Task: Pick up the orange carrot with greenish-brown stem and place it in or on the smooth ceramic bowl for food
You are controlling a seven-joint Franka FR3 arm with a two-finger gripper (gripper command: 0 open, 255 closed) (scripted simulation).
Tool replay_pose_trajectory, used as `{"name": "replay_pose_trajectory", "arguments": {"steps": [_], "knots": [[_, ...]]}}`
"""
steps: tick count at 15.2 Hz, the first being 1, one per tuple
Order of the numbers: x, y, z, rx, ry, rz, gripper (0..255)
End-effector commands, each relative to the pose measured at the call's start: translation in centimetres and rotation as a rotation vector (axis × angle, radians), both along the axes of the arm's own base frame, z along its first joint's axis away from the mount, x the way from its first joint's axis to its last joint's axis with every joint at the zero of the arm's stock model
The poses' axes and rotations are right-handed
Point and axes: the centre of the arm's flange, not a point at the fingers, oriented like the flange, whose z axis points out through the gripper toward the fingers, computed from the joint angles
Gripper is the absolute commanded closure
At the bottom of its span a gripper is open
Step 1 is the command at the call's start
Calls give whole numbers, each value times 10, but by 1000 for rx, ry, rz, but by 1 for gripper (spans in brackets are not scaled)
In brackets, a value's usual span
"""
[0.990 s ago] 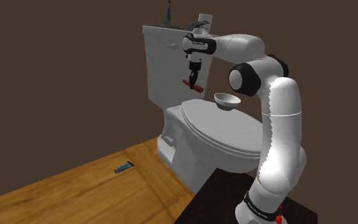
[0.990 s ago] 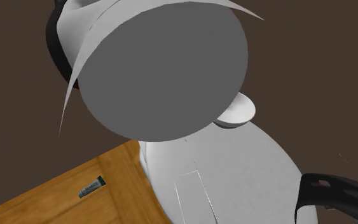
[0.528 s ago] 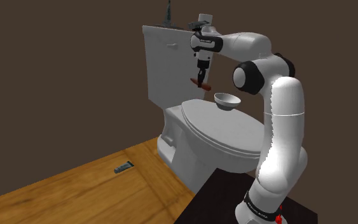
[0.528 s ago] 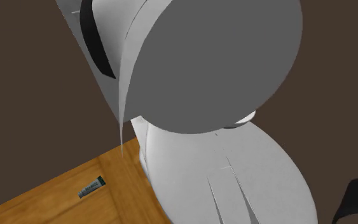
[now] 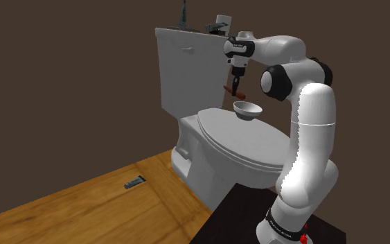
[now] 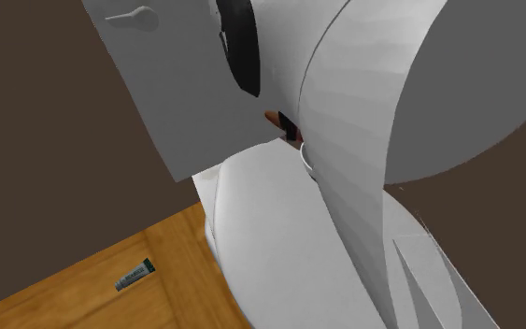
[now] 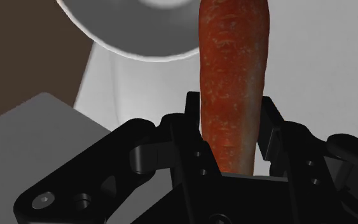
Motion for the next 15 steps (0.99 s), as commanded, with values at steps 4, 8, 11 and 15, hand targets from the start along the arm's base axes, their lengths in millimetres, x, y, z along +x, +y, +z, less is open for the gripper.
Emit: {"name": "replay_pose_trajectory", "arguments": {"steps": [4, 8, 11, 15], "knots": [[-42, -49, 0, 0, -1, 1, 255], [-76, -89, 0, 0, -1, 1, 255], [-78, -92, -10, 0, -1, 1, 255], [-78, -92, -31, 0, -1, 1, 255]]}}
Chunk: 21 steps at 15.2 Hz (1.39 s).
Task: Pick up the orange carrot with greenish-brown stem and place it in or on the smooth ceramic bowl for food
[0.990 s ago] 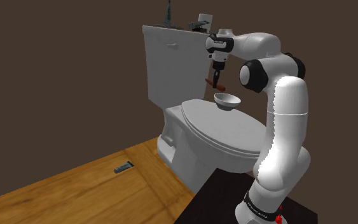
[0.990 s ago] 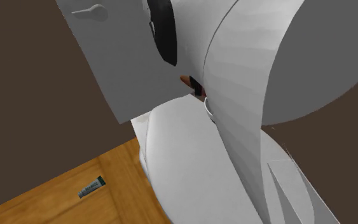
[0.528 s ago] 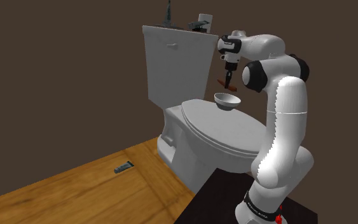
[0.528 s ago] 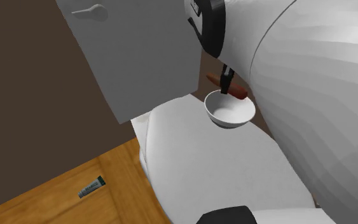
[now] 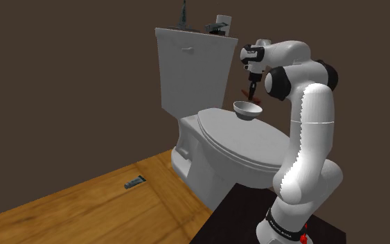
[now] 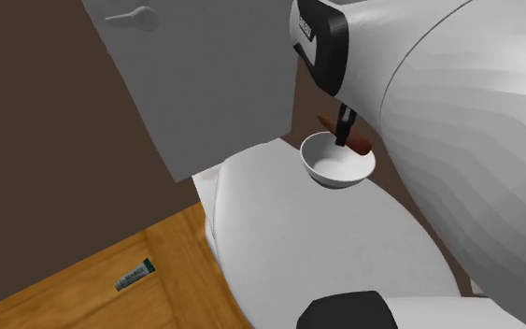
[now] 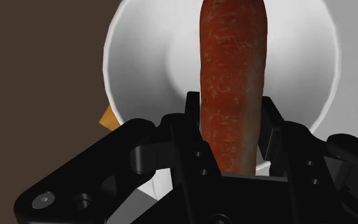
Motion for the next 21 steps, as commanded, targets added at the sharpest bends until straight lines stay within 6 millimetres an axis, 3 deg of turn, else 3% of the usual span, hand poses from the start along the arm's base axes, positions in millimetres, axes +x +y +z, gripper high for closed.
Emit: {"name": "replay_pose_trajectory", "arguments": {"steps": [1, 7, 15, 16, 21], "knots": [[0, 0, -11, 0, 0, 0, 255], [0, 0, -44, 0, 0, 0, 255], [0, 0, -44, 0, 0, 0, 255], [0, 0, -44, 0, 0, 0, 0], [0, 0, -44, 0, 0, 0, 0]]}}
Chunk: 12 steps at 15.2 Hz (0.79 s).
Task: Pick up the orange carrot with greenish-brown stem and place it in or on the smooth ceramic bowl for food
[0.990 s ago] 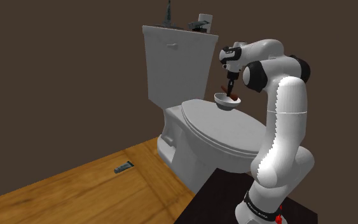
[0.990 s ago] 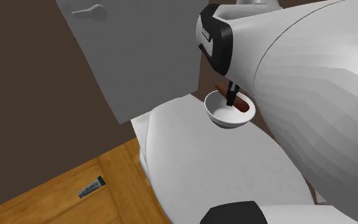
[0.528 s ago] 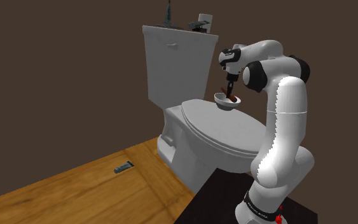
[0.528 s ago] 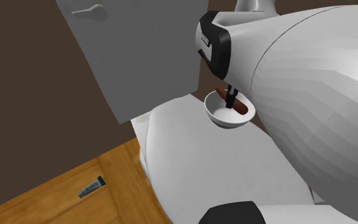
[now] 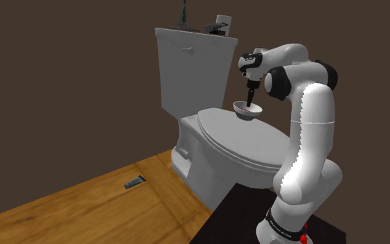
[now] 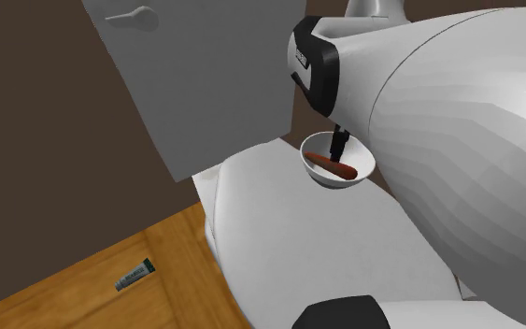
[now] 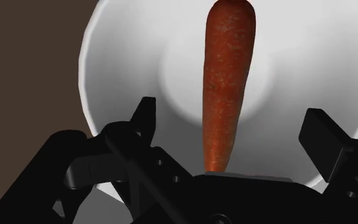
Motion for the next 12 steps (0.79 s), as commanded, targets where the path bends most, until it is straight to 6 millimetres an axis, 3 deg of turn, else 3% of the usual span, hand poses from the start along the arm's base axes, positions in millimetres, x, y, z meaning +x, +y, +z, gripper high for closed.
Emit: {"name": "replay_pose_trajectory", "arguments": {"steps": [1, 4, 12], "knots": [[0, 0, 13, 0, 0, 0, 0], [2, 1, 50, 0, 0, 0, 0], [2, 1, 50, 0, 0, 0, 0]]}}
